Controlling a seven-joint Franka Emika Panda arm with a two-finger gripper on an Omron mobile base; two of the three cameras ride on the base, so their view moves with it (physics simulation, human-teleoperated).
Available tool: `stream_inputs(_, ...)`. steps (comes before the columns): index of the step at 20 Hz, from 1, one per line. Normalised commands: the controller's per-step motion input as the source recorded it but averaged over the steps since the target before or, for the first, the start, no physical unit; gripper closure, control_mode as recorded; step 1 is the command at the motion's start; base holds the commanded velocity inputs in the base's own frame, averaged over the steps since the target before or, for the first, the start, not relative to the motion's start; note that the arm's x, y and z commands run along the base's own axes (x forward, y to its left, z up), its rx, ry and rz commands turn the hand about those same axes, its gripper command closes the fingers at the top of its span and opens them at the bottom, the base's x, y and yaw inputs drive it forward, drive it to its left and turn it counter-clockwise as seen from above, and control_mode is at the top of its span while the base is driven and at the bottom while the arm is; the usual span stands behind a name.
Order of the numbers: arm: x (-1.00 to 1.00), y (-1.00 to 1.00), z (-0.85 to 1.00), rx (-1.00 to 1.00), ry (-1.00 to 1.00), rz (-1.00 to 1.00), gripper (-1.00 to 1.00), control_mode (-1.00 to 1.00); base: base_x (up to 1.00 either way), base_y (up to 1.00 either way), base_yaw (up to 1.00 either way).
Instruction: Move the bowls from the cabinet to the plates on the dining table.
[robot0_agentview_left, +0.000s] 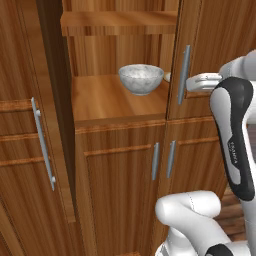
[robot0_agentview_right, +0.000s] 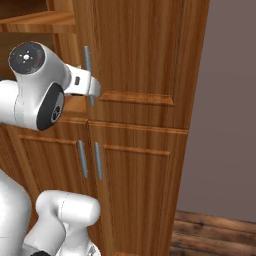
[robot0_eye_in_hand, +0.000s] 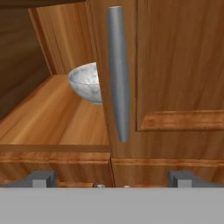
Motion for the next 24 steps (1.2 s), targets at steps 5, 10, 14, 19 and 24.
stream_inputs(5,0.54,-0.04,-0.09,0.0,0.0,0.01,-1.0,-1.0,0.0,0.0,0.0)
stream_inputs(10,0.43,-0.1,-0.06,0.0,0.0,0.0,-1.0,-1.0,0.0,0.0,0.0)
stream_inputs(14,0.23,-0.02,0.0,0.0,0.0,0.0,-1.0,-1.0,0.0,0.0,0.0)
stream_inputs(19,0.27,0.0,-0.02,0.0,0.0,0.0,-1.0,-1.0,0.0,0.0,0.0)
stream_inputs(24,0.31,0.0,-0.15,0.0,0.0,0.0,-1.0,-1.0,0.0,0.0,0.0)
